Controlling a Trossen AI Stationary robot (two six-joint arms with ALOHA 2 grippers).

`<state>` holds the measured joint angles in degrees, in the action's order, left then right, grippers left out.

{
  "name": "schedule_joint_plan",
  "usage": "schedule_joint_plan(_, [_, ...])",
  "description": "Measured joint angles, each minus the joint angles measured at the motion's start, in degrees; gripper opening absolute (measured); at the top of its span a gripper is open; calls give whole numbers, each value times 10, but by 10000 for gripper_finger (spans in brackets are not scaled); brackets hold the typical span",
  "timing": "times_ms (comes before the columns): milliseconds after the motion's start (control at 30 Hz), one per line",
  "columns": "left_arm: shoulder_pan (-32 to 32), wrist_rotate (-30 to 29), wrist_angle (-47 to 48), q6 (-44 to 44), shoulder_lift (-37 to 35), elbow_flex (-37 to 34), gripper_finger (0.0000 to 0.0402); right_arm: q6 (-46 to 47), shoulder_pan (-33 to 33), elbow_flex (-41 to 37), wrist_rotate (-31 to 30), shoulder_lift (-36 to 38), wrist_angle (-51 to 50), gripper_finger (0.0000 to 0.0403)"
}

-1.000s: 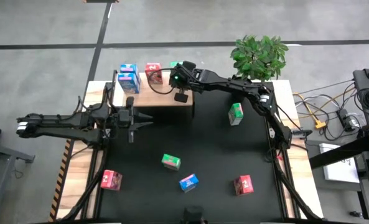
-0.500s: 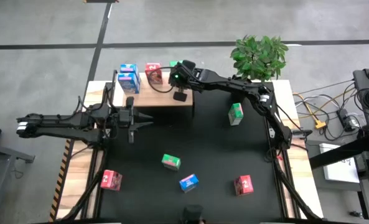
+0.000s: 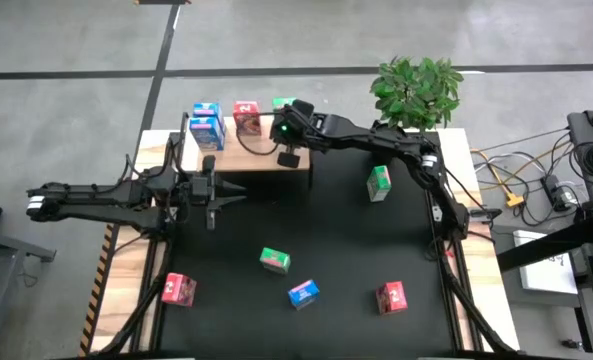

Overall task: Stack cereal on shelf
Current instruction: Put the bottom green cereal box on the shelf aligned with the other green cereal box

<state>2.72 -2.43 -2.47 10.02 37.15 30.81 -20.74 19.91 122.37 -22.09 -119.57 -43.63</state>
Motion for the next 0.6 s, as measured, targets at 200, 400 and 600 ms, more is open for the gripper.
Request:
schedule_joint_plan(200, [0,0,4,-2,0,0,76,21,-56,-2,0,42,-45,9])
schedule_joint_plan(400, [0,0,5,-30,0,0,76,61,-130,-21,1,85,-93,9])
schedule_joint_plan(600, [-18,0,-1,-83,8,1,76,142,-213,-85,-4,144,-142,9])
